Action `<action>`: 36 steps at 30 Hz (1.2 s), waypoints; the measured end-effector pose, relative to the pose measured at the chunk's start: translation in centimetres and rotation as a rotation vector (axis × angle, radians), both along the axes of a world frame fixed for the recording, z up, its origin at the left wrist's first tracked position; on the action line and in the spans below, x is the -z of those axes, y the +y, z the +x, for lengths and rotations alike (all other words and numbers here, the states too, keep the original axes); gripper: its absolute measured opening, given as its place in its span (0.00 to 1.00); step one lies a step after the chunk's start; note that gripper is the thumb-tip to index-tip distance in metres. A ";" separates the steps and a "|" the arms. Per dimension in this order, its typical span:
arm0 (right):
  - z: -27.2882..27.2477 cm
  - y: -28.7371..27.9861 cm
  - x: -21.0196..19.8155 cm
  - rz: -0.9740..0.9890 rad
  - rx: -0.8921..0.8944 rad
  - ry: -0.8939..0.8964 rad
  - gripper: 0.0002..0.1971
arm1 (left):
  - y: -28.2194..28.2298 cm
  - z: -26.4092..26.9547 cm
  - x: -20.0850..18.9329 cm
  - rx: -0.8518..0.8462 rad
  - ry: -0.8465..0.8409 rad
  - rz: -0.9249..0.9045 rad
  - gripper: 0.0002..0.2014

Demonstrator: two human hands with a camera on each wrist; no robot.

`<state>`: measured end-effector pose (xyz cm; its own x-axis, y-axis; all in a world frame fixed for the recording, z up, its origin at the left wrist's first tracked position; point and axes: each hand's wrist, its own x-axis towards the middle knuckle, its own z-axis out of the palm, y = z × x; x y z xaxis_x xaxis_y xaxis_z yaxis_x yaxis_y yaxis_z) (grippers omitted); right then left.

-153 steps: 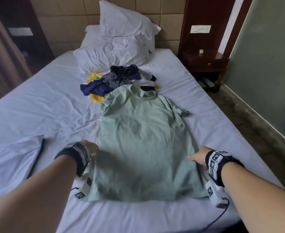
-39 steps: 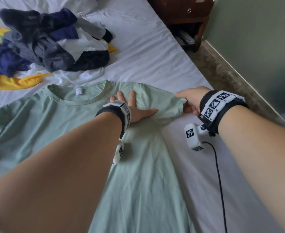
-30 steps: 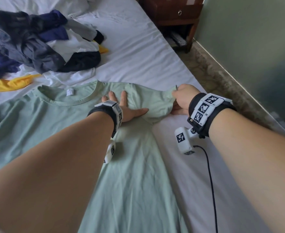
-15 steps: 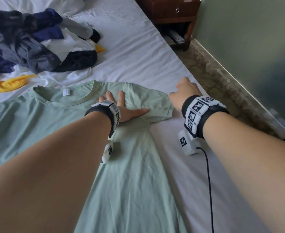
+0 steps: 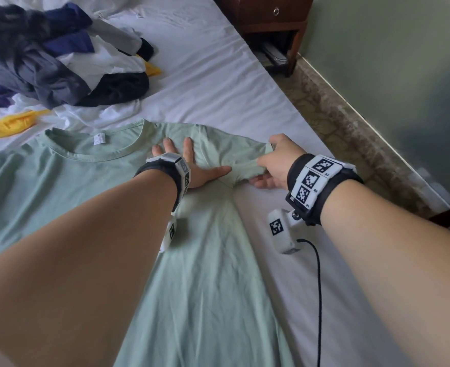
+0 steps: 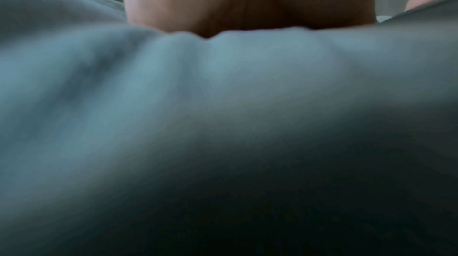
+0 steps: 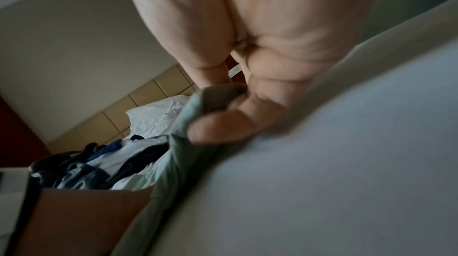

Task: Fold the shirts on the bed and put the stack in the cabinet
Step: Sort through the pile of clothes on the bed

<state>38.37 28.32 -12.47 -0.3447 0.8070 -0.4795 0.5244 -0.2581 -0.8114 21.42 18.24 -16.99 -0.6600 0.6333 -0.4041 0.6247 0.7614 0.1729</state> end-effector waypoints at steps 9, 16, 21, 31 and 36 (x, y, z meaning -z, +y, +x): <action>1.4 1.1 -2.0 0.508 -0.219 -0.594 0.32 | 0.1 -0.1 0.2 0.017 0.012 -0.007 0.72; 1.5 1.7 2.1 0.549 -0.659 -0.880 0.74 | 0.0 0.2 0.1 0.019 0.004 -0.026 0.71; 1.2 3.0 3.2 0.524 -0.691 -0.886 0.79 | 0.1 -0.1 -0.3 0.018 -0.008 -0.036 0.71; 1.0 6.2 2.1 0.505 -0.274 -0.648 0.23 | 0.5 -0.5 0.4 0.003 -0.055 -0.045 0.51; -0.5 6.5 1.4 0.506 -0.315 -0.710 0.09 | 0.6 -0.8 1.1 0.021 0.001 -0.048 0.53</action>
